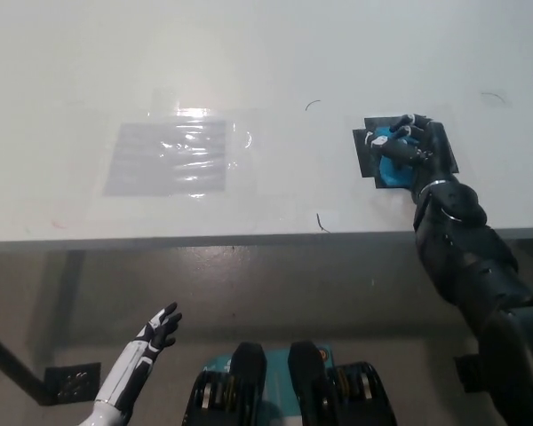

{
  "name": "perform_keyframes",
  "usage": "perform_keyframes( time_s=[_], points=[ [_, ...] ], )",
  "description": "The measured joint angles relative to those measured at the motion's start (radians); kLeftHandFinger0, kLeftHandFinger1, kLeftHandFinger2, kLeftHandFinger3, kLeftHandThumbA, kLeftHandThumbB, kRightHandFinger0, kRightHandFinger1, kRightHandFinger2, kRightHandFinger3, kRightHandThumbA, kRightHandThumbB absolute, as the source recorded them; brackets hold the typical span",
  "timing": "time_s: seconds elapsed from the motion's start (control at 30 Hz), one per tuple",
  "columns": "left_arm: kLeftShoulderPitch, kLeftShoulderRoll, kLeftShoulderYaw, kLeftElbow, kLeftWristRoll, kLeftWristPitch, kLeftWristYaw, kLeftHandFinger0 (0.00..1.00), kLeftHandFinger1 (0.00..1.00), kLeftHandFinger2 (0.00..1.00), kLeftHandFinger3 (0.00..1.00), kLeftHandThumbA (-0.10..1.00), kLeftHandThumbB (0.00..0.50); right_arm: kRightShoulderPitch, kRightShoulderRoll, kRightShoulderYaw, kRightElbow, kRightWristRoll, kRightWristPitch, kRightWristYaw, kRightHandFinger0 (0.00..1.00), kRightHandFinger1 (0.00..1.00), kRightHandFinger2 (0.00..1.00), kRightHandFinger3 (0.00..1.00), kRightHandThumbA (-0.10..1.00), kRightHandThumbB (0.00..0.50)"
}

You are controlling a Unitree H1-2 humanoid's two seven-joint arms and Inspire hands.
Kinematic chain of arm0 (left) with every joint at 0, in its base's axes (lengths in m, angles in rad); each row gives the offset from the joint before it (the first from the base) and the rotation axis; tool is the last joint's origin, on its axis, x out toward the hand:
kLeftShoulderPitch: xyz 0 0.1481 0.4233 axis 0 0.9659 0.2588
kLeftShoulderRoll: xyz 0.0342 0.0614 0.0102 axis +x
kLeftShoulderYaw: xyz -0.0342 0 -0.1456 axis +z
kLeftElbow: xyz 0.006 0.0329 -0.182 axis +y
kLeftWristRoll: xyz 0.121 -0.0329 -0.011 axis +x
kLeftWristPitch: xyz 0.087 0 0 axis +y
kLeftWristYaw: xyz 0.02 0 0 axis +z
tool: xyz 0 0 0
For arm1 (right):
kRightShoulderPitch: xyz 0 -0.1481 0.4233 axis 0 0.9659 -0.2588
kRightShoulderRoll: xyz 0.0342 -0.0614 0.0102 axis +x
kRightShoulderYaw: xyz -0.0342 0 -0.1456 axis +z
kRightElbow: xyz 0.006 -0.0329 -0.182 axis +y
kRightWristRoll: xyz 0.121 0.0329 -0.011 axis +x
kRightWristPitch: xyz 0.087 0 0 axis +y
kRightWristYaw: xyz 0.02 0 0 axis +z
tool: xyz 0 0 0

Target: A soft sponge is kept on the balc marked spot on the table infront of the robot and it uses its right hand fist to press down on it and drrags it across the table in a back and forth manner twice to clean it

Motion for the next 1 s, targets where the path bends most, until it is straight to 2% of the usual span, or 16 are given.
perform_keyframes(
  time_s=[0.07,0.1,0.13,0.2,0.23,0.37,0.73,0.83,1.0],
  points=[
    [-0.005,0.0,0.0,0.0,0.002,0.0,0.0,1.0,1.0,1.0,1.0,1.0,0.5,0.0,0.003,0.002,0.0,-0.003,0.0,-0.001,0.0,0.0,0.13,0.16,1.0,0.294],
    [-0.006,0.0,0.001,0.0,0.003,0.0,0.0,1.0,1.0,1.0,1.0,1.0,0.5,0.0,0.005,0.002,-0.001,-0.003,0.0,-0.001,0.0,0.0,0.06,0.09,1.0,0.3],
    [-0.008,0.0,0.001,0.0,0.004,0.0,0.0,1.0,1.0,1.0,1.0,1.0,0.5,0.0,0.008,0.002,-0.002,-0.003,-0.001,0.0,0.0,0.0,0.07,0.1,1.0,0.33],
    [-0.009,0.0,0.001,-0.001,0.004,0.0,0.0,1.0,1.0,1.0,1.0,1.0,0.498,-0.001,0.016,0.001,-0.004,-0.002,-0.004,0.006,0.0,0.0,0.07,0.1,1.0,0.345],
    [-0.009,0.0,0.001,-0.001,0.005,0.0,0.0,1.0,1.0,1.0,1.0,1.0,0.496,-0.001,0.023,-0.001,-0.005,-0.002,-0.005,0.009,0.0,0.0,0.0,0.01,1.0,0.351],
    [-0.013,0.0,0.001,-0.001,0.006,0.0,0.0,1.0,1.0,1.0,1.0,1.0,0.498,-0.007,0.059,-0.005,-0.006,0.0,-0.009,0.03,0.0,0.0,0.0,0.0,1.0,0.294],
    [-0.015,0.0,0.003,-0.001,0.006,0.0,0.0,1.0,1.0,1.0,1.0,1.0,0.5,-0.034,0.214,-0.001,-0.005,-0.001,-0.007,0.073,0.0,0.0,0.0,0.0,1.0,0.286],
    [-0.015,0.0,0.005,-0.001,0.006,0.0,0.0,1.0,1.0,1.0,1.0,1.0,0.5,-0.037,0.236,0.005,-0.005,-0.003,-0.006,0.08,0.0,0.0,0.0,0.0,1.0,0.264],
    [-0.016,0.0,0.007,-0.001,0.007,0.0,0.0,1.0,1.0,1.0,1.0,1.0,0.5,-0.036,0.234,0.006,-0.005,-0.002,-0.005,0.096,0.0,0.0,0.0,0.0,1.0,0.27]
  ],
)
